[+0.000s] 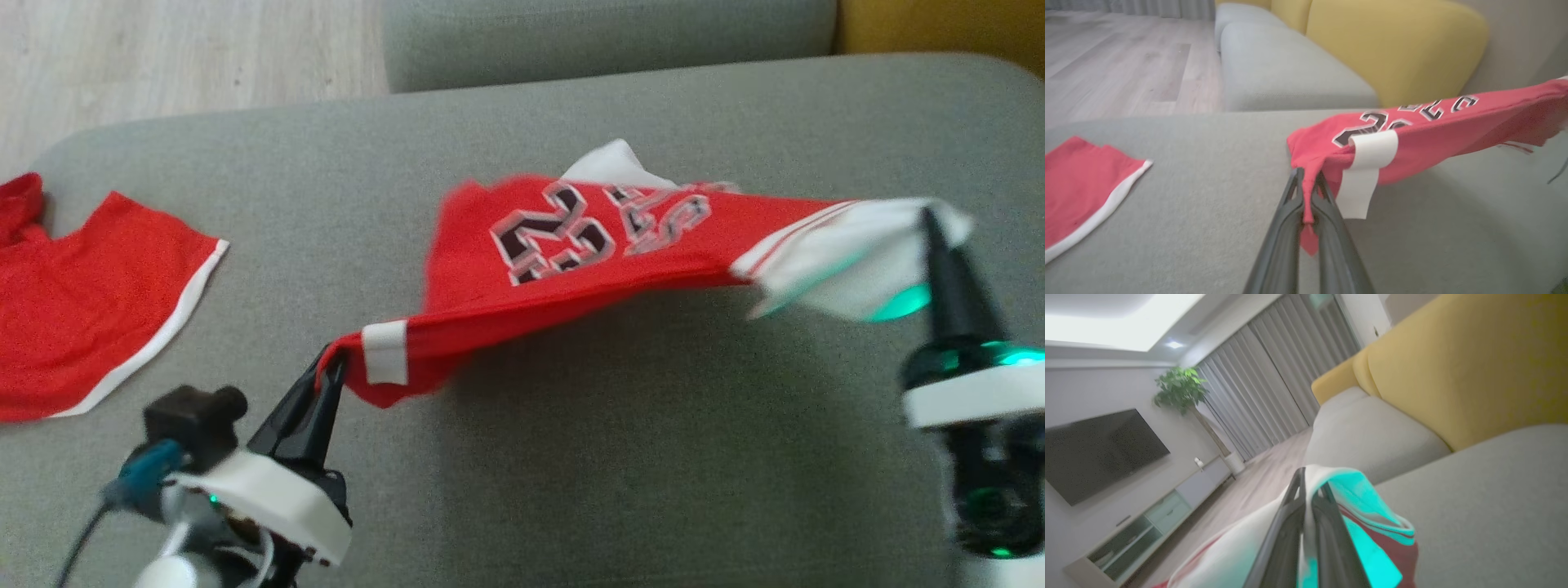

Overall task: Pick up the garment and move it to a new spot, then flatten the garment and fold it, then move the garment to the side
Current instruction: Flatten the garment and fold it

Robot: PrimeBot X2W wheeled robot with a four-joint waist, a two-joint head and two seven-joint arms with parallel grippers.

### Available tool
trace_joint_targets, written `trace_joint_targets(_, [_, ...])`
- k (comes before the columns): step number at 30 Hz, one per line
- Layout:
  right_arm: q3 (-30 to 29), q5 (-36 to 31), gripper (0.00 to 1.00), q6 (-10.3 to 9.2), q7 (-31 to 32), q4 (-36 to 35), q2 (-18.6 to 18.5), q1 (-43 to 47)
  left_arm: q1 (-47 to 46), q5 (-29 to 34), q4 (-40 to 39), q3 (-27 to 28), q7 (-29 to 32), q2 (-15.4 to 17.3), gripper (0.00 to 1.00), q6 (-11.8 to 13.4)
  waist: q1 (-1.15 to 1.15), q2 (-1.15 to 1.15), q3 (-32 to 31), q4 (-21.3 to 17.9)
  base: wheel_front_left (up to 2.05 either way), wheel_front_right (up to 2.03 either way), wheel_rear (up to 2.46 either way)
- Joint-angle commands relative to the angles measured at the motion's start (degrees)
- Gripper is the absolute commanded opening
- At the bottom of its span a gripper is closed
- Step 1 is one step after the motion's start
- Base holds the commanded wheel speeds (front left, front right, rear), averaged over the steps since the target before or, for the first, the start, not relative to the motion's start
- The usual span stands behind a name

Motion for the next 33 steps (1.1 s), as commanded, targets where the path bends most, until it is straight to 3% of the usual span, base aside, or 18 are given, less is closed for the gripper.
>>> trace_joint_targets(1, [-0.6, 1.7, 0.00, -0.04, 1.5, -5.0, -0.3, -1.4, -1.3, -0.9, -5.8, 2.7, 1.5, 1.3, 0.00, -0.4, 0.00, 0.00, -1.1, 0.4, 0.00, 0.00, 0.00])
trace_joint_targets(7, [-8.8, 7.3, 0.00, -0.04, 8.2, -16.1, -0.3, -2.0, 0.5, -6.4, -21.8, 3.5, 8.3, 3.1, 0.00, -1.5, 0.00, 0.00, -3.1, 0.8, 0.00, 0.00, 0.00])
trace_joint_targets(13, [-14.2, 10.6, 0.00, -0.04, 13.7, -24.7, -0.3, -3.6, -0.3, -12.7, -33.4, 2.7, 15.0, 5.1, 0.00, -3.0, 0.00, 0.00, -4.5, 0.8, 0.00, 0.00, 0.00])
trace_joint_targets(19, [-18.3, 13.2, 0.00, -0.04, 21.8, -30.7, -0.3, -11.4, -6.6, -18.8, -41.6, 5.4, 22.0, 7.9, 0.00, -2.7, 0.00, 0.00, -4.0, -0.3, 0.00, 0.00, 0.00])
trace_joint_targets(26, [-16.1, 8.8, 0.00, -0.04, 28.8, -23.0, -0.3, -23.8, -19.7, -22.2, -35.7, 7.8, 26.8, 10.0, 0.00, -2.6, 0.00, 0.00, 2.4, -1.1, 0.00, 0.00, 0.00])
trace_joint_targets(30, [-13.3, 3.6, 0.00, -0.04, 27.9, -12.9, -0.3, -32.7, -30.3, -19.9, -24.7, 7.4, 27.0, 11.1, 0.00, -3.5, 0.00, 0.00, 8.6, -0.2, 0.00, 0.00, 0.00])
trace_joint_targets(33, [-11.2, -0.2, 0.00, -0.04, 24.5, -4.1, -0.3, -40.8, -40.4, -14.8, -13.7, 6.0, 23.7, 10.7, 0.00, -4.1, 0.00, 0.00, 12.7, 0.9, 0.00, 0.00, 0.00])
